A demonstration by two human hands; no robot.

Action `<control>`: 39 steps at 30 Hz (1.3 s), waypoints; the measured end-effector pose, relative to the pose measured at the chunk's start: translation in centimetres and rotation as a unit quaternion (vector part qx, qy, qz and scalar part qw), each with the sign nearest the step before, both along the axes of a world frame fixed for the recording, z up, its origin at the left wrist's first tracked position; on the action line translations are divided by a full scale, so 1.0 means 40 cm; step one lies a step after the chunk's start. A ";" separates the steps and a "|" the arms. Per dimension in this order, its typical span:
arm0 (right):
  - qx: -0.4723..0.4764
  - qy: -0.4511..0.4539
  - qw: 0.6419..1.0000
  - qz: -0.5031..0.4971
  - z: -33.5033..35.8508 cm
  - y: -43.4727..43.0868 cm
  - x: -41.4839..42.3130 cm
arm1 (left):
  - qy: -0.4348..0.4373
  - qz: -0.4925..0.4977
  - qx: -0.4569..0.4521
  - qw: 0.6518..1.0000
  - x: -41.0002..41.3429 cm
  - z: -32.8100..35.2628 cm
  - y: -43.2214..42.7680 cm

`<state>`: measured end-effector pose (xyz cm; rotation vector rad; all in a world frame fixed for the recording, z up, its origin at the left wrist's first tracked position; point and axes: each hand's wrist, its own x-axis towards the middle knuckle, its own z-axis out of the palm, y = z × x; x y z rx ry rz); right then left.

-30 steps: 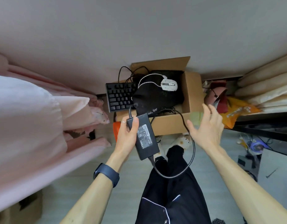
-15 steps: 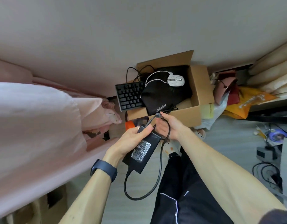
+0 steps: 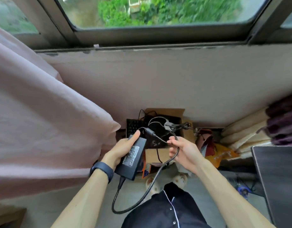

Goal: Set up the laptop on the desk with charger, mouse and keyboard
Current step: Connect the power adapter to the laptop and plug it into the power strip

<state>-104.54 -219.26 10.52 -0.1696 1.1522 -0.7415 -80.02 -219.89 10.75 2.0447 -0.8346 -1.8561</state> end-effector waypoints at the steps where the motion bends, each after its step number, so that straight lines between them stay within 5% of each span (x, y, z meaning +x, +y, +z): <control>1: -0.021 0.014 1.000 0.008 0.039 0.006 -0.006 | 0.016 0.007 -0.010 1.000 -0.005 0.017 -0.009; 9: -0.158 0.141 0.977 -0.019 0.222 0.022 -0.080 | -0.016 -0.117 -0.175 0.978 -0.062 0.139 -0.100; 16: -0.237 0.226 0.940 -0.093 0.327 0.042 -0.135 | 0.130 -0.159 -0.184 0.961 -0.133 0.234 -0.153; 27: -0.261 0.385 0.869 -0.167 0.357 0.108 -0.266 | 0.063 -0.274 -0.275 0.920 -0.338 0.289 -0.195; 31: -0.285 0.341 0.846 -0.294 0.416 0.162 -0.363 | 0.073 -0.326 -0.300 0.893 -0.438 0.323 -0.188; 35: -0.291 0.141 0.837 -0.441 0.512 0.266 -0.492 | 0.093 -0.383 -0.340 0.854 -0.616 0.395 -0.143; 39: -0.274 0.178 0.783 -0.530 0.591 0.427 -0.628 | 0.093 -0.453 -0.402 0.790 -0.822 0.473 -0.058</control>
